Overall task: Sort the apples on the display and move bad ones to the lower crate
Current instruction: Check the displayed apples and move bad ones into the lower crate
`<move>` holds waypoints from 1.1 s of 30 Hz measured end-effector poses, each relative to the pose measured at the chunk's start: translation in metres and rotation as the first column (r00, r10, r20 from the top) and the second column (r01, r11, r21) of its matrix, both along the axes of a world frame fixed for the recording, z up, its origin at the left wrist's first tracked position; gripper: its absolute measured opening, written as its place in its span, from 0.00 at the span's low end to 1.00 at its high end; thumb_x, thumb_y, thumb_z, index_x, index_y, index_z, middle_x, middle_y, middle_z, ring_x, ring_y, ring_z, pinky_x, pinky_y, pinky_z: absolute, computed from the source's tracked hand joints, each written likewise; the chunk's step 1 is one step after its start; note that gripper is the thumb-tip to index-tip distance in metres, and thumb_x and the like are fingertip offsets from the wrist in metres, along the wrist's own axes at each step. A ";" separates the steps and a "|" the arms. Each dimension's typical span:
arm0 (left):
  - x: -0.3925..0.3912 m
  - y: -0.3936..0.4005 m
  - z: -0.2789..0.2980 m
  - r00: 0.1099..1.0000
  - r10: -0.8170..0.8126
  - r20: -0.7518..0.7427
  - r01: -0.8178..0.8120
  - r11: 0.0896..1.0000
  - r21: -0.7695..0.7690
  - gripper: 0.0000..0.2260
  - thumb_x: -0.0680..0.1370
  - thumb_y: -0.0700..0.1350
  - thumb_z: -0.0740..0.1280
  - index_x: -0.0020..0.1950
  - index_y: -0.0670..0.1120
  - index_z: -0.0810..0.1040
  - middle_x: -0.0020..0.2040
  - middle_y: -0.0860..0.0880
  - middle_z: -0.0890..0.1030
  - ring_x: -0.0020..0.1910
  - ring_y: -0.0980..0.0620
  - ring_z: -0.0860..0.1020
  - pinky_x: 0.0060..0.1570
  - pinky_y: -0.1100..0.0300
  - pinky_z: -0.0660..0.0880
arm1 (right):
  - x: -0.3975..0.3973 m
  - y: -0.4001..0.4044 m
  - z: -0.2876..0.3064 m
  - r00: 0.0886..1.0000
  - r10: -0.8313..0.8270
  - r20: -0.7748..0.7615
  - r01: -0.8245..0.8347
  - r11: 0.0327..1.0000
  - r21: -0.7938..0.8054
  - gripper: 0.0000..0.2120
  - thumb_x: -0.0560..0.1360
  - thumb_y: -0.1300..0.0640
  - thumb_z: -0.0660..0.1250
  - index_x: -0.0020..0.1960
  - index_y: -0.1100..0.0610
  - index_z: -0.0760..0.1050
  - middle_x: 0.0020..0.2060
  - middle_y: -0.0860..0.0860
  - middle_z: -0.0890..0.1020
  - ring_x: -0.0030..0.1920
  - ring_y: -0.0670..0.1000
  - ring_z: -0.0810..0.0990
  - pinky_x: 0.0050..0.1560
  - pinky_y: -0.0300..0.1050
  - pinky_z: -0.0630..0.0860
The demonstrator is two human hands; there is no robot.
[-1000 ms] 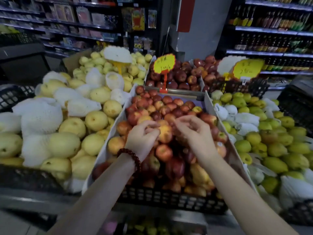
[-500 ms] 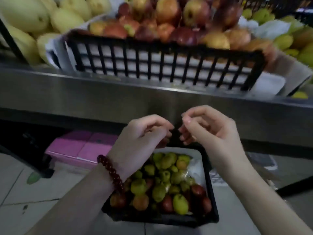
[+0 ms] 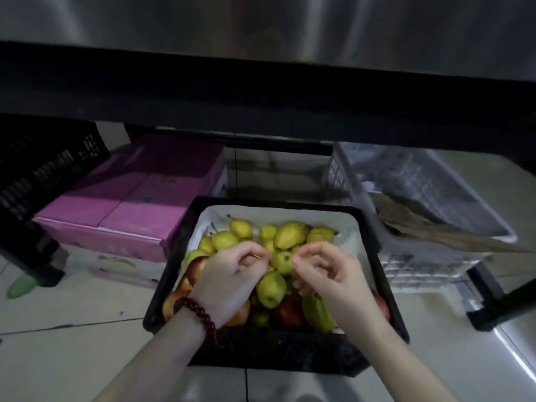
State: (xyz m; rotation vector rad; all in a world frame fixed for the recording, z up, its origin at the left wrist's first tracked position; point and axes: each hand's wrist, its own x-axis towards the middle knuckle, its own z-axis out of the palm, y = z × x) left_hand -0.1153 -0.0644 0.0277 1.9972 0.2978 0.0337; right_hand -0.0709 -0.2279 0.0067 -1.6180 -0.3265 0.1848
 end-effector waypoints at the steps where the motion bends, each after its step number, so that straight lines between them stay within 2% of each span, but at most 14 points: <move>1: 0.000 0.003 -0.006 1.000 0.008 -0.027 -0.007 1.000 0.019 0.06 0.75 0.41 0.65 0.42 0.50 0.82 0.37 0.40 0.79 0.35 0.47 0.75 0.36 0.61 0.70 | -0.001 0.001 -0.008 1.000 0.002 -0.011 -0.002 1.000 -0.009 0.04 0.68 0.52 0.71 0.39 0.52 0.80 0.27 0.52 0.79 0.32 0.51 0.79 0.33 0.44 0.76; 4: 0.007 0.024 -0.025 0.996 0.074 -0.050 -0.065 0.985 0.161 0.09 0.72 0.39 0.65 0.44 0.52 0.80 0.40 0.45 0.83 0.40 0.48 0.79 0.44 0.60 0.75 | 0.001 0.009 -0.024 0.998 0.036 -0.045 -0.038 0.998 -0.049 0.02 0.70 0.53 0.72 0.40 0.50 0.80 0.28 0.52 0.79 0.32 0.49 0.80 0.36 0.48 0.78; 7: 0.030 0.071 -0.053 0.995 0.092 -0.028 -0.068 0.877 0.476 0.20 0.67 0.40 0.66 0.58 0.51 0.77 0.54 0.45 0.78 0.54 0.44 0.78 0.54 0.59 0.72 | 0.008 0.020 -0.034 0.996 0.063 -0.061 -0.070 0.991 -0.112 0.02 0.74 0.57 0.71 0.43 0.54 0.80 0.27 0.49 0.79 0.31 0.47 0.80 0.38 0.52 0.79; 10: 0.047 0.117 -0.080 0.944 0.018 -0.329 0.205 0.748 0.631 0.33 0.68 0.41 0.70 0.72 0.52 0.65 0.67 0.43 0.68 0.66 0.42 0.70 0.65 0.56 0.69 | 0.018 0.032 -0.045 0.998 0.043 -0.054 -0.053 0.981 -0.186 0.03 0.74 0.57 0.70 0.44 0.57 0.79 0.27 0.49 0.78 0.32 0.49 0.80 0.37 0.50 0.79; 12: 0.050 0.131 -0.094 0.859 -0.078 -0.506 0.418 0.678 0.605 0.39 0.67 0.42 0.73 0.75 0.54 0.60 0.70 0.43 0.65 0.68 0.43 0.68 0.67 0.57 0.68 | 0.023 0.040 -0.054 0.999 0.024 -0.046 -0.034 0.972 -0.232 0.03 0.74 0.56 0.71 0.44 0.55 0.79 0.28 0.50 0.79 0.33 0.53 0.80 0.37 0.53 0.79; 14: 0.052 0.131 -0.104 0.828 -0.137 -0.544 0.480 0.674 0.561 0.42 0.65 0.45 0.75 0.75 0.54 0.58 0.69 0.43 0.67 0.67 0.44 0.69 0.65 0.59 0.68 | 0.026 0.047 -0.063 0.999 0.023 -0.041 -0.033 0.966 -0.255 0.03 0.73 0.55 0.72 0.44 0.53 0.79 0.29 0.52 0.78 0.33 0.55 0.78 0.38 0.56 0.79; 16: 0.052 0.128 -0.111 0.856 -0.138 -0.499 0.436 0.710 0.552 0.42 0.64 0.49 0.77 0.73 0.53 0.60 0.67 0.43 0.68 0.65 0.44 0.71 0.63 0.58 0.68 | 0.027 0.054 -0.069 0.999 0.033 -0.023 -0.038 0.961 -0.272 0.03 0.73 0.56 0.71 0.45 0.53 0.78 0.28 0.51 0.76 0.31 0.51 0.76 0.37 0.50 0.78; 19: 0.049 0.124 -0.116 0.934 -0.084 -0.348 0.297 0.725 0.622 0.35 0.64 0.53 0.77 0.68 0.54 0.69 0.60 0.43 0.73 0.60 0.41 0.75 0.59 0.53 0.73 | 0.025 0.068 -0.068 0.999 0.032 0.037 -0.023 0.971 -0.238 0.03 0.74 0.61 0.71 0.46 0.56 0.77 0.28 0.46 0.74 0.28 0.39 0.72 0.32 0.33 0.70; 22: 0.047 0.130 -0.111 0.980 0.040 -0.196 0.093 0.775 0.625 0.32 0.62 0.51 0.78 0.64 0.54 0.73 0.57 0.42 0.75 0.56 0.41 0.76 0.56 0.54 0.74 | 0.009 0.084 -0.057 0.986 0.022 0.165 0.012 0.980 -0.199 0.05 0.72 0.63 0.71 0.46 0.55 0.77 0.32 0.52 0.77 0.31 0.42 0.72 0.33 0.34 0.71; 24: 0.048 0.138 -0.101 0.982 0.160 -0.104 -0.068 0.802 0.593 0.31 0.63 0.50 0.78 0.63 0.52 0.73 0.57 0.41 0.77 0.56 0.41 0.76 0.56 0.56 0.72 | -0.007 0.098 -0.055 0.943 0.146 0.300 -0.070 0.966 -0.251 0.05 0.71 0.58 0.69 0.46 0.53 0.75 0.35 0.48 0.77 0.33 0.42 0.74 0.36 0.33 0.73; 26: 0.051 0.146 -0.088 0.970 0.237 -0.057 -0.165 0.809 0.565 0.30 0.63 0.51 0.78 0.63 0.50 0.73 0.56 0.41 0.78 0.55 0.42 0.76 0.54 0.57 0.72 | -0.026 0.116 -0.057 0.881 0.360 0.308 -0.219 0.885 -0.410 0.08 0.72 0.55 0.68 0.50 0.49 0.73 0.41 0.43 0.78 0.42 0.42 0.77 0.45 0.33 0.74; 28: 0.053 0.150 -0.077 0.965 0.260 -0.035 -0.198 0.810 0.551 0.30 0.64 0.52 0.78 0.63 0.48 0.73 0.55 0.42 0.79 0.56 0.43 0.77 0.53 0.58 0.72 | -0.037 0.139 -0.063 0.848 0.470 0.245 -0.284 0.792 -0.540 0.13 0.73 0.54 0.66 0.57 0.48 0.72 0.52 0.45 0.79 0.54 0.45 0.76 0.54 0.37 0.71; 31: 0.054 0.150 -0.065 0.964 0.265 -0.024 -0.213 0.822 0.528 0.30 0.64 0.51 0.78 0.62 0.47 0.73 0.55 0.45 0.81 0.55 0.46 0.77 0.51 0.61 0.71 | -0.038 0.172 -0.083 0.866 0.491 0.095 -0.303 0.666 -0.682 0.22 0.76 0.51 0.64 0.68 0.55 0.66 0.64 0.53 0.72 0.66 0.54 0.69 0.65 0.42 0.65; 33: 0.053 0.149 -0.062 0.965 0.261 -0.027 -0.208 0.824 0.527 0.30 0.64 0.52 0.78 0.63 0.47 0.73 0.55 0.45 0.81 0.55 0.46 0.77 0.51 0.62 0.70 | -0.032 0.184 -0.099 0.884 0.461 0.076 -0.221 0.556 -0.802 0.28 0.76 0.46 0.65 0.70 0.58 0.63 0.66 0.56 0.69 0.69 0.57 0.66 0.68 0.45 0.63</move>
